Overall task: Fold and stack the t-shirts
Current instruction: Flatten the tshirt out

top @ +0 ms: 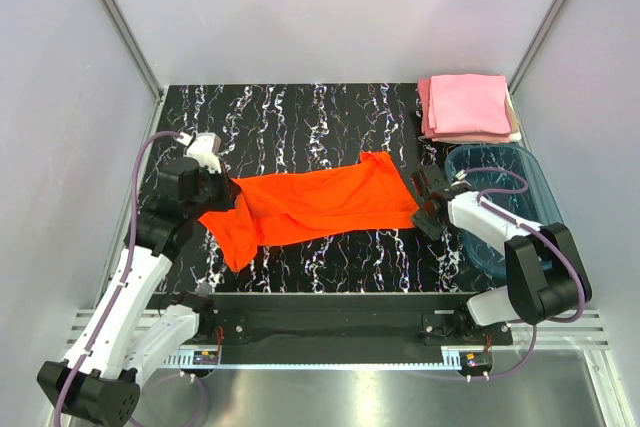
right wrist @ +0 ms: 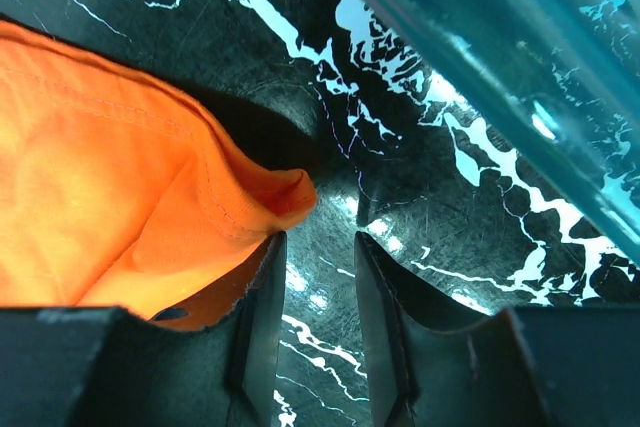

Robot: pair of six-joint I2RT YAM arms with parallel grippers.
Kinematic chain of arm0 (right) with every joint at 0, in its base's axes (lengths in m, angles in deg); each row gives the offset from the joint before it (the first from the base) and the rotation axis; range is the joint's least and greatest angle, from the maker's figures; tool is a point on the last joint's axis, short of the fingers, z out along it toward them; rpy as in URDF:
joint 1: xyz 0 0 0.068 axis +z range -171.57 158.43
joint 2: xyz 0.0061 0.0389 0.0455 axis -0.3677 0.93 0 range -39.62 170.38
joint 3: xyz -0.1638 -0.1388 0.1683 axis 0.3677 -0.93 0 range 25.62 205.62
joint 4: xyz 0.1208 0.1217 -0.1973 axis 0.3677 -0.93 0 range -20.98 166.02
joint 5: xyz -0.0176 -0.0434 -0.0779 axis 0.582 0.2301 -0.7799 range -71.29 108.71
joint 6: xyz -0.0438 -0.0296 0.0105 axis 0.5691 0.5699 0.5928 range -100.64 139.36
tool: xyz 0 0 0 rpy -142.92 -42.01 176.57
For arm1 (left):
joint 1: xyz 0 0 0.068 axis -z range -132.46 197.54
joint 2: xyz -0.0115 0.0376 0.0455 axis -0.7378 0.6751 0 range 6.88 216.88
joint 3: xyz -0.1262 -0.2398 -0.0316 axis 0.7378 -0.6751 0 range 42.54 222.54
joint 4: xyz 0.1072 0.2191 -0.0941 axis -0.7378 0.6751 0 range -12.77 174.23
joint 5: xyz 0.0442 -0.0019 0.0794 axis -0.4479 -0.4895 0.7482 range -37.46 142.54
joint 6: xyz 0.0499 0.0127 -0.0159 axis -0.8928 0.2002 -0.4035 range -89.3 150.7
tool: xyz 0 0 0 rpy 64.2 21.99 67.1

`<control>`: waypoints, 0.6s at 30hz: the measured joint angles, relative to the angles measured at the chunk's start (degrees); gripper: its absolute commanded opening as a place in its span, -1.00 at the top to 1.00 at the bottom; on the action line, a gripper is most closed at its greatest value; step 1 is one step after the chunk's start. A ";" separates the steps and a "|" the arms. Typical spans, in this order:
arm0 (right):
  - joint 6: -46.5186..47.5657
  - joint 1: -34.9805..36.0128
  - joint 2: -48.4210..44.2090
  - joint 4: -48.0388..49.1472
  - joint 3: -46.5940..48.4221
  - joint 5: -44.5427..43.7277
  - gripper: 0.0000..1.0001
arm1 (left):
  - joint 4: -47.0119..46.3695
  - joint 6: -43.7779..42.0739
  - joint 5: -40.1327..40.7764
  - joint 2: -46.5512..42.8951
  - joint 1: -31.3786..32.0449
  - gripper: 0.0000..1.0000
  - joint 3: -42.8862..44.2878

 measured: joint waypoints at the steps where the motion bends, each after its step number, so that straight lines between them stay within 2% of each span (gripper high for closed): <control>1: 0.00 0.00 -0.02 0.00 0.00 -0.17 0.19 | 0.02 -0.02 0.00 0.00 -0.02 1.00 0.00; 18: -0.74 0.00 -2.21 0.22 0.07 0.02 0.18 | 0.00 0.00 -0.17 0.02 -0.02 1.00 0.00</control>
